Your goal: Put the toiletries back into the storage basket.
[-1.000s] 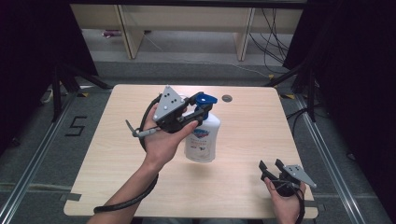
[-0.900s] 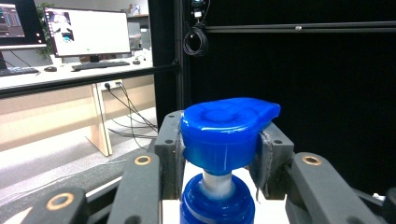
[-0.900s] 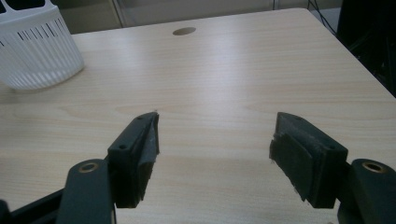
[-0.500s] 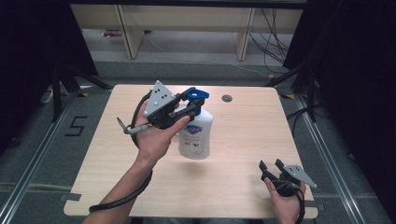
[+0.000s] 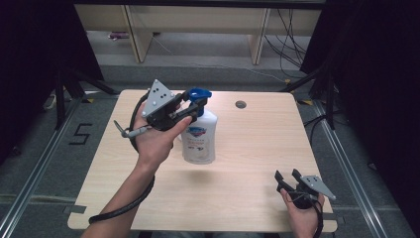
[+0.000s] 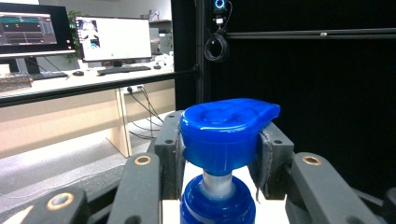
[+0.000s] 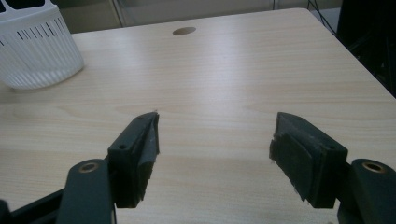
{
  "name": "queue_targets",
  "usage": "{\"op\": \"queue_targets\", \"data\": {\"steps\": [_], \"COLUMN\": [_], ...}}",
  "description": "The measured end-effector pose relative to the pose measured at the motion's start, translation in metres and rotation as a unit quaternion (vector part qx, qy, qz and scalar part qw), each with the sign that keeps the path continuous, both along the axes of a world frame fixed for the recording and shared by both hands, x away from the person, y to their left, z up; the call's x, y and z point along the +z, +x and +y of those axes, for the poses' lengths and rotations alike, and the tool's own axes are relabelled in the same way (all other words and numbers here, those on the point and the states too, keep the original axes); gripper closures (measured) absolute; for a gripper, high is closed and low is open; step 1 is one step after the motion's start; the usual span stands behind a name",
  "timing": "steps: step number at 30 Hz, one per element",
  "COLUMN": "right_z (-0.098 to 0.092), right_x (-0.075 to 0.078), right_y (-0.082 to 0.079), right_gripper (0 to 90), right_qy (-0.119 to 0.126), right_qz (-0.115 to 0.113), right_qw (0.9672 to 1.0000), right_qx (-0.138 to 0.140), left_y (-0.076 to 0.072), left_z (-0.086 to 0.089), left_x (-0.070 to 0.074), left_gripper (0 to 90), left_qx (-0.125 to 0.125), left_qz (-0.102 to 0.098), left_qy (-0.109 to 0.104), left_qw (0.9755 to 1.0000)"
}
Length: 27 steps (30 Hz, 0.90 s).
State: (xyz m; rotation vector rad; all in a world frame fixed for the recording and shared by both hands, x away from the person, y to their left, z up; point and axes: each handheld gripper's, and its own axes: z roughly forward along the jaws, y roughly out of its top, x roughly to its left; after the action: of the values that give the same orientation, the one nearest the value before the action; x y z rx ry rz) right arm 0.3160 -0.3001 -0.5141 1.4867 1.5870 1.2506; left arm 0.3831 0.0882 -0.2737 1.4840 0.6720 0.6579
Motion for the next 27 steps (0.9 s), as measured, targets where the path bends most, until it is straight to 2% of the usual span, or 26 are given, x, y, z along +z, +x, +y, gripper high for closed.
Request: {"op": "queue_targets", "data": {"steps": [6,16,27], "right_z": [0.0,0.0,0.0], "right_x": [0.001,0.001,0.001], "right_y": [-0.001,-0.001,-0.001], "right_gripper": [32.4,32.3,32.3], "right_qy": [-0.007,-0.008,-0.009], "right_qz": [0.005,0.005,0.004], "right_qw": [1.0,0.9999,0.9999], "right_qx": [-0.004,-0.005,-0.005], "left_y": [0.004,0.012,0.024], "left_z": [0.009,0.021,0.026], "left_x": [0.002,0.003,0.004], "left_gripper": [59.8,59.8,59.8], "left_qx": [0.013,0.034,0.048], "left_qz": [0.006,0.002,0.001], "left_qy": [-0.007,-0.004,-0.008], "left_qw": [0.9999,0.9994,0.9988]}}
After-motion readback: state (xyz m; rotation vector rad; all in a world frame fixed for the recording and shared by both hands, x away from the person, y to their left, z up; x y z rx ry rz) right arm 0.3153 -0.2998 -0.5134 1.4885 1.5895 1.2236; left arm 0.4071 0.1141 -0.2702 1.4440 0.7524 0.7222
